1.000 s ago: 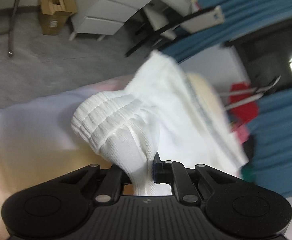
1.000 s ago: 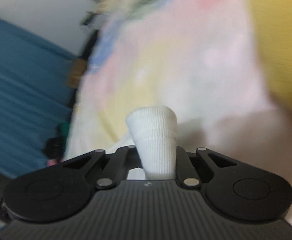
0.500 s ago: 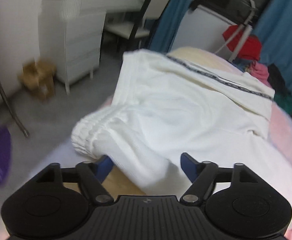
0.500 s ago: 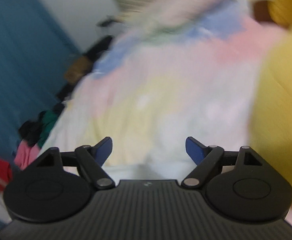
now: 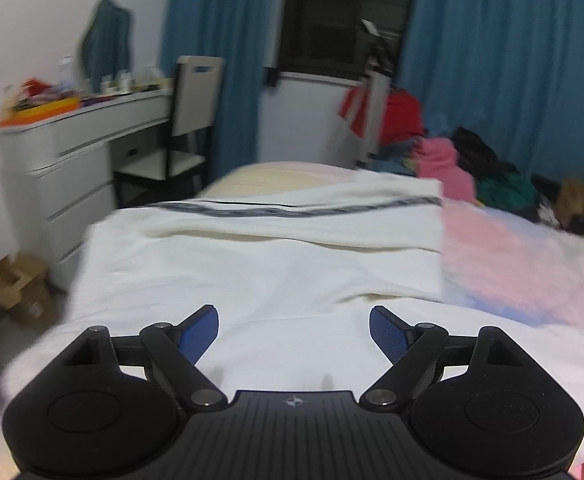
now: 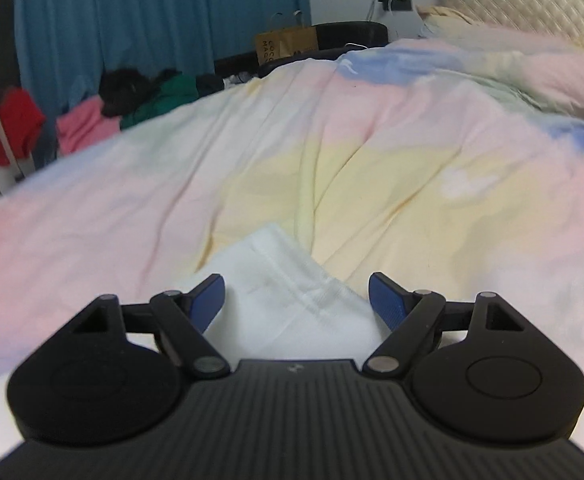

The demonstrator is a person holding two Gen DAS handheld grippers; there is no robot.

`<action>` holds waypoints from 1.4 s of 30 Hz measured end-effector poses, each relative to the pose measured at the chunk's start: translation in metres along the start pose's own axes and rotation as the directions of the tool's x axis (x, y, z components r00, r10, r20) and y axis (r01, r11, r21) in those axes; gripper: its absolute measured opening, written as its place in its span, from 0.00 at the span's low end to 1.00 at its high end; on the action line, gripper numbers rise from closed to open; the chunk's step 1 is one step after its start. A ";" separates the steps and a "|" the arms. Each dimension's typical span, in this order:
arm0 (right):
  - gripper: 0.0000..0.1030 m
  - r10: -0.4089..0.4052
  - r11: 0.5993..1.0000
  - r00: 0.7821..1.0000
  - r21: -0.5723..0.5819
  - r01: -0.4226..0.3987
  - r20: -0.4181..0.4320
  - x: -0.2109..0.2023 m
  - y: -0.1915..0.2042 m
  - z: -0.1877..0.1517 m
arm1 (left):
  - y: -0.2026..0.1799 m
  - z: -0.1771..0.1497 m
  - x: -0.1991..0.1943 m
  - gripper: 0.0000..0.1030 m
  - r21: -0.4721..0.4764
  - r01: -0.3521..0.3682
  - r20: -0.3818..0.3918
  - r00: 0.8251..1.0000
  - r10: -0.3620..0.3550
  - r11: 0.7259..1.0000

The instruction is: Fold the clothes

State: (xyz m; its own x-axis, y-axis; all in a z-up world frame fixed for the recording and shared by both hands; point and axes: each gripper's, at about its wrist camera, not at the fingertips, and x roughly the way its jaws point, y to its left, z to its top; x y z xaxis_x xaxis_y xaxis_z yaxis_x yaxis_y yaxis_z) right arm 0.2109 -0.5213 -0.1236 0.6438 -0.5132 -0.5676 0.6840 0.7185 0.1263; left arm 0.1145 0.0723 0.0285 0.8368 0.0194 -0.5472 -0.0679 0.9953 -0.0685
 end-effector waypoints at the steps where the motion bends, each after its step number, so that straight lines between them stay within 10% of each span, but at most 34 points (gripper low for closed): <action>1: 0.78 -0.005 1.000 1.000 -0.001 0.005 -0.007 0.004 0.000 0.001 | -0.008 -0.004 0.009 0.82 0.017 0.016 -0.004 1.000 -0.016 1.000; 7: 0.76 0.017 1.000 0.998 -0.019 -0.018 -0.059 0.017 0.002 -0.007 | -0.034 -0.033 0.053 0.82 0.103 0.076 -0.052 0.996 -0.071 0.992; 11: 0.34 -0.005 1.000 0.998 -0.008 0.005 -0.062 0.014 -0.002 -0.006 | -0.035 -0.051 0.065 0.81 0.142 0.068 -0.087 0.995 -0.056 0.988; 17: 0.14 -0.072 0.996 0.997 -0.043 0.073 0.010 -0.005 0.003 -0.001 | -0.036 -0.059 0.066 0.81 0.169 0.059 -0.068 0.997 -0.048 0.984; 29: 0.19 -0.086 0.996 0.996 -0.018 0.086 0.013 -0.016 0.001 -0.003 | -0.039 -0.055 0.064 0.81 0.174 0.045 -0.039 0.998 -0.038 0.984; 32: 0.52 -0.054 0.998 0.998 -0.016 0.054 0.023 -0.032 0.008 -0.001 | -0.041 -0.057 0.066 0.81 0.180 0.037 -0.035 0.999 -0.031 0.983; 42: 0.62 0.269 0.961 0.959 -0.087 -0.262 0.085 -0.155 0.078 0.003 | -0.043 -0.063 0.064 0.81 0.210 0.025 -0.020 1.000 -0.021 0.977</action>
State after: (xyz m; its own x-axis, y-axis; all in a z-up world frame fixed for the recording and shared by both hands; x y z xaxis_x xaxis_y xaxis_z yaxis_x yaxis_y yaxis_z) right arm 0.1650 -0.3871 -0.0237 0.8311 -0.3387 -0.4412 0.4588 0.8659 0.1994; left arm 0.1371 0.0248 -0.0560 0.8273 -0.0037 -0.5618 0.0688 0.9931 0.0947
